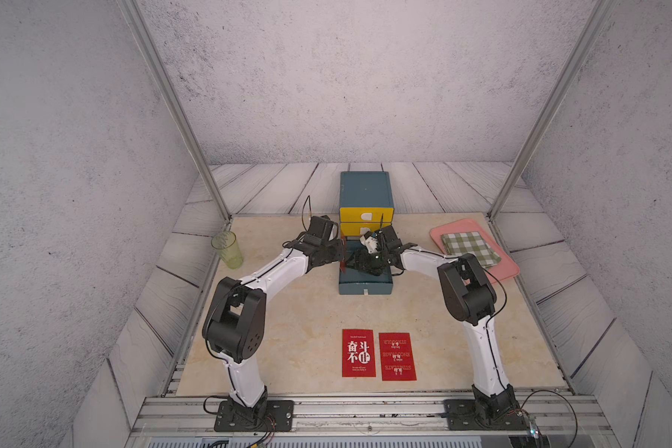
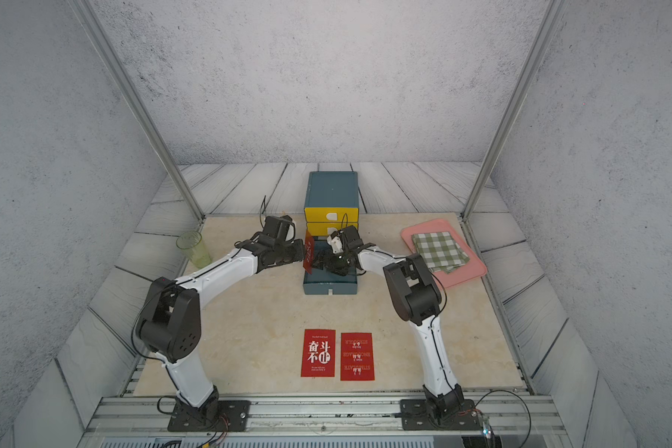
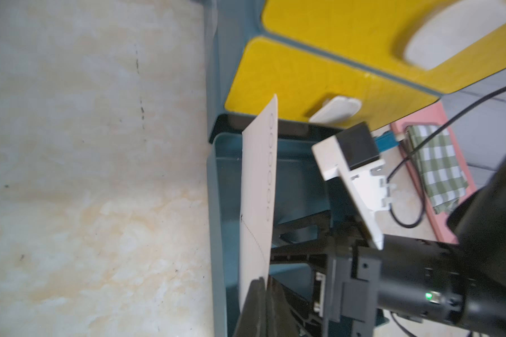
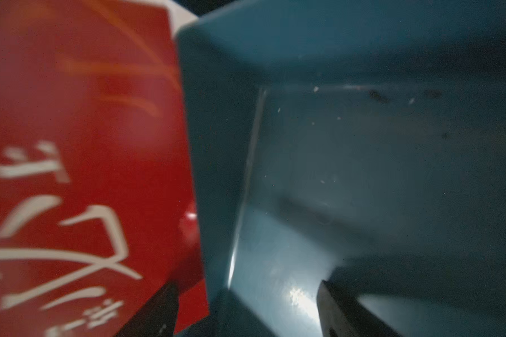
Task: Take the postcards out of the drawer
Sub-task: Pick up the postcard from the drawer, then place the postcard at the center of the board.
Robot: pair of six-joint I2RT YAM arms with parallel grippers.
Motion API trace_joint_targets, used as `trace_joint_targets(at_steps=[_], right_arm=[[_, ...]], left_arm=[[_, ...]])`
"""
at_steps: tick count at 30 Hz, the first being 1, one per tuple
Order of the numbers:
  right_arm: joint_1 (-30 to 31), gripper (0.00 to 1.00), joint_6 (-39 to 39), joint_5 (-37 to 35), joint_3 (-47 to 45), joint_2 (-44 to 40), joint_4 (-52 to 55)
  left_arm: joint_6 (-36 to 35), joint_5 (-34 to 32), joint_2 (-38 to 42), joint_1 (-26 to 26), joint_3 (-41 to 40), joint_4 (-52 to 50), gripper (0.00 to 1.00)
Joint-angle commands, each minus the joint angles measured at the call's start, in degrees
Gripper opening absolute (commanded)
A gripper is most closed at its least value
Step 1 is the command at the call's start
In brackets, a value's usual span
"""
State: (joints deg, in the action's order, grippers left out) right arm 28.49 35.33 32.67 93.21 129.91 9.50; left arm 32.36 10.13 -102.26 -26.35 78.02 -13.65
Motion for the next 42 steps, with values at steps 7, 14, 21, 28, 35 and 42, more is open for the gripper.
trace_joint_targets(at_steps=[7, 14, 21, 28, 35, 42], right_arm=[[0.0, 0.79, -3.5, -9.5, -1.8, -4.7, 12.6], [0.0, 0.79, -4.7, -11.3, -1.0, -8.1, 16.0], [0.0, 0.79, -6.3, -14.2, -4.7, -17.6, 19.3], [0.0, 0.79, -7.7, -17.6, -7.6, -27.2, 22.4], [0.0, 0.80, -7.6, -18.4, -15.2, -34.4, 21.3], [0.1, 0.80, -7.1, -18.1, -23.4, -39.3, 19.1]], left_arm=[[0.9, -2.3, 10.8, 1.6, -6.7, -1.5, 0.00], [1.5, -1.2, 19.1, 2.8, -13.5, -3.7, 0.00], [2.4, 3.0, 26.9, 2.9, -22.1, -9.7, 0.00], [3.8, 6.7, 34.7, 2.9, -31.8, -13.4, 0.00], [7.2, 11.7, 39.3, 1.8, -39.7, -16.9, 0.00], [12.2, 9.2, 39.9, -4.6, -45.5, -17.3, 0.00]])
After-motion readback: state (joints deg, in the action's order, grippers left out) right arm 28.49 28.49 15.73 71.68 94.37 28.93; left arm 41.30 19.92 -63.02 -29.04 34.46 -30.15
